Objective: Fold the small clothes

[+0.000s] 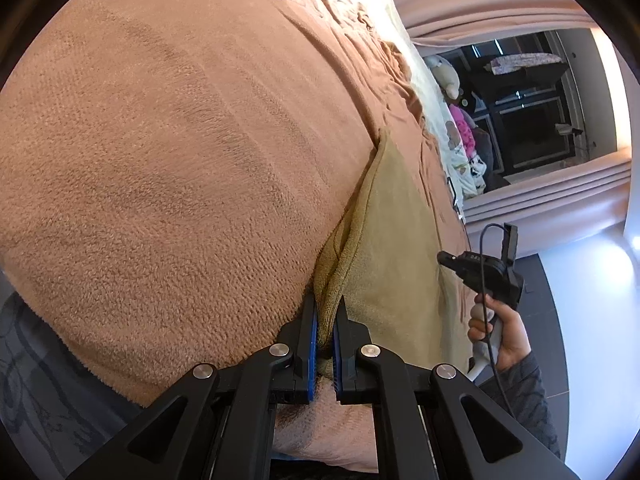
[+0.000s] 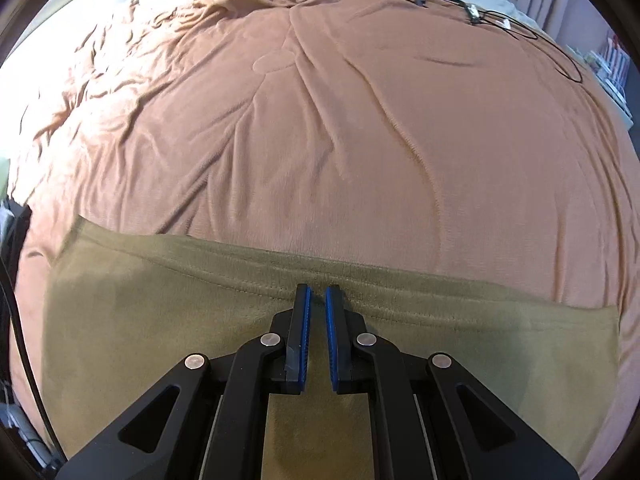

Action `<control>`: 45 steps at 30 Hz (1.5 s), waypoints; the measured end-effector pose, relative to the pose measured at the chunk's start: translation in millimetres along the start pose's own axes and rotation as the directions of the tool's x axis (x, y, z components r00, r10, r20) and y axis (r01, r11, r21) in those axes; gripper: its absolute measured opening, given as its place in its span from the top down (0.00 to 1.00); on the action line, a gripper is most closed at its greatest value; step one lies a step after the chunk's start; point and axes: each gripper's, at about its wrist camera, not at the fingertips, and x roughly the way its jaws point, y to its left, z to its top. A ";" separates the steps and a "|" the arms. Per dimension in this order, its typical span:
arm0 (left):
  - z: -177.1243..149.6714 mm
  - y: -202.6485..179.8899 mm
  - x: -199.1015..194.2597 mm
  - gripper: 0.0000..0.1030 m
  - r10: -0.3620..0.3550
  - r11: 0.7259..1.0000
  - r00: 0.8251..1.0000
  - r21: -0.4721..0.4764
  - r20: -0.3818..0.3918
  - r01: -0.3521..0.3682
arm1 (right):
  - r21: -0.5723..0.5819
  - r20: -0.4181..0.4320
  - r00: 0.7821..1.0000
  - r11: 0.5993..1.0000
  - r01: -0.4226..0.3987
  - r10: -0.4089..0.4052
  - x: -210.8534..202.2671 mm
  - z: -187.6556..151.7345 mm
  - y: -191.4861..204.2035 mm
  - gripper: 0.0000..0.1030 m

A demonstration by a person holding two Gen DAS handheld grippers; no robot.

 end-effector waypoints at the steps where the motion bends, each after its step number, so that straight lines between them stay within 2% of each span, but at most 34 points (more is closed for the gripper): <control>1: 0.0 0.0 0.1 0.94 -0.004 1.000 1.000 -0.003 -0.001 0.004 | 0.000 -0.002 1.000 1.000 -0.010 0.010 -4.5 -3.1 1.0 0.95; 4: -0.4 0.1 -2.6 0.94 -0.016 1.000 1.000 -0.010 -0.004 0.016 | -0.006 -0.014 1.000 1.000 -0.022 0.022 -17.3 -17.2 0.4 0.95; 8: 1.8 -5.3 -8.2 0.94 -0.043 0.999 0.999 0.000 0.004 0.043 | 0.030 -0.073 0.992 0.994 -0.102 0.104 -32.7 -51.0 -1.3 0.95; 13: 6.9 -19.2 -14.1 0.94 -0.094 0.996 0.996 0.011 -0.002 0.094 | 0.032 -0.115 0.980 0.987 -0.159 0.161 -47.6 -95.1 1.8 0.95; 18: 11.5 -43.1 -19.2 0.94 -0.144 0.989 0.990 0.036 -0.005 0.144 | 0.025 -0.117 0.971 0.978 -0.209 0.210 -66.2 -138.2 4.0 0.95; 26: 19.0 -94.9 -19.2 0.94 -0.203 0.974 0.979 0.099 -0.017 0.204 | -0.005 -0.111 0.963 0.969 -0.247 0.245 -86.9 -191.2 6.4 0.95; 35: 23.6 -151.5 -9.7 0.94 -0.226 0.958 0.973 0.168 -0.043 0.230 | 0.009 -0.079 0.944 0.947 -0.321 0.321 -98.8 -241.2 6.5 0.95; 39: 21.5 -179.3 -2.5 0.94 -0.226 0.947 0.972 0.220 -0.065 0.235 | 0.035 -0.065 0.933 0.935 -0.353 0.355 -104.9 -248.6 -3.2 0.95; 45: 12.5 -220.1 10.7 0.94 -0.238 0.923 0.965 0.284 -0.111 0.261 | 0.045 0.060 0.942 0.942 -0.332 0.330 -143.5 -257.5 -36.7 0.95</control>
